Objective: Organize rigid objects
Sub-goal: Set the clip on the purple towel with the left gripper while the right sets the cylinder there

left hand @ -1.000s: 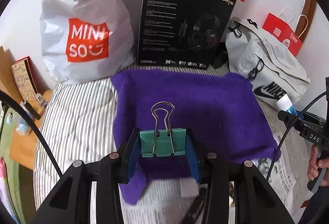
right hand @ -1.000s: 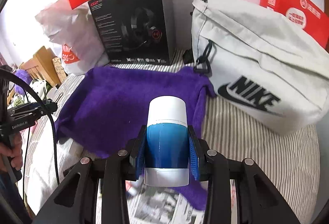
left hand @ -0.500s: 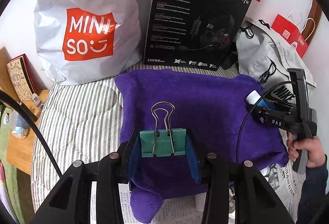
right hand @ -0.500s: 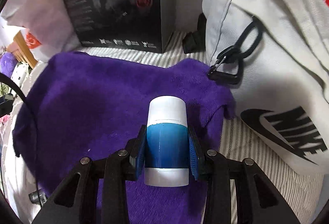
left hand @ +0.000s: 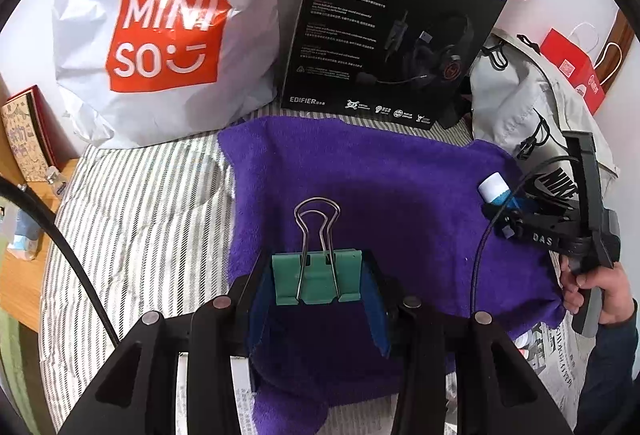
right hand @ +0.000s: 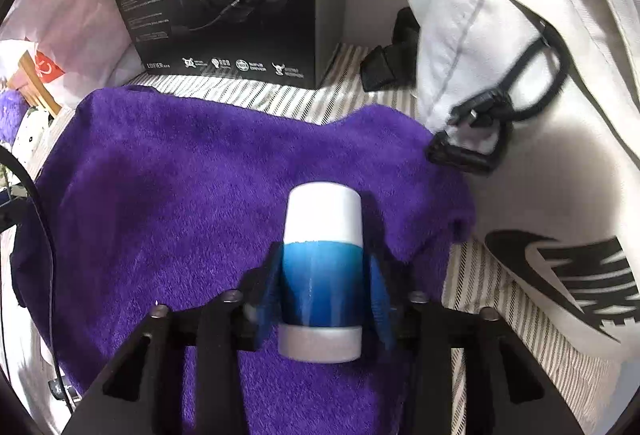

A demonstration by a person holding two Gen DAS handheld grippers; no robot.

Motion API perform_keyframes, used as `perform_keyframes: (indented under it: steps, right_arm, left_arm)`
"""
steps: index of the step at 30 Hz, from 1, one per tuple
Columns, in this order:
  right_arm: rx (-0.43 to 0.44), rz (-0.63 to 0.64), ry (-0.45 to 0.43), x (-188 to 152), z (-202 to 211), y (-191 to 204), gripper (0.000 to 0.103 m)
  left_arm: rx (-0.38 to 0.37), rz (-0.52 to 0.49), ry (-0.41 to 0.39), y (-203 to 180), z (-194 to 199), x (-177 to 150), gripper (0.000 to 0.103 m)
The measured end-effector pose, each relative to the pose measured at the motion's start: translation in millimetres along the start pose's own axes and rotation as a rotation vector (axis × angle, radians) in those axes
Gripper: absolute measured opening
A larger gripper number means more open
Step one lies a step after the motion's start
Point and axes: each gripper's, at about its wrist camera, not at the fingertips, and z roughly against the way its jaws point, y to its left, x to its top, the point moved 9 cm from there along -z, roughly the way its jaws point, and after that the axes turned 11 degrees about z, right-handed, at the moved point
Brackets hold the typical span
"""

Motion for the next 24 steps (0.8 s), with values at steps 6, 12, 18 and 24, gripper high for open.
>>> perform_keyframes:
  steps: [6, 12, 18, 24]
  right_arm:
    - [-0.012, -0.002, -0.004, -15, 23, 8, 0.056]
    - [-0.015, -0.019, -0.073, -35, 70, 17, 0.063]
    - [0.015, -0.047, -0.119, -75, 109, 29, 0.066]
    - [0.021, -0.046, -0.126, -99, 129, 36, 0.067]
  left_arm:
    - [-0.019, 0.002, 0.008, -6, -13, 9, 0.040]
    - [-0.035, 0.000, 0.011, -17, -31, 24, 0.040]
    - [0.000, 0.014, 0.041, -19, -54, 27, 0.040]
    - [0.082, -0.031, 0.057, -19, -70, 25, 0.040]
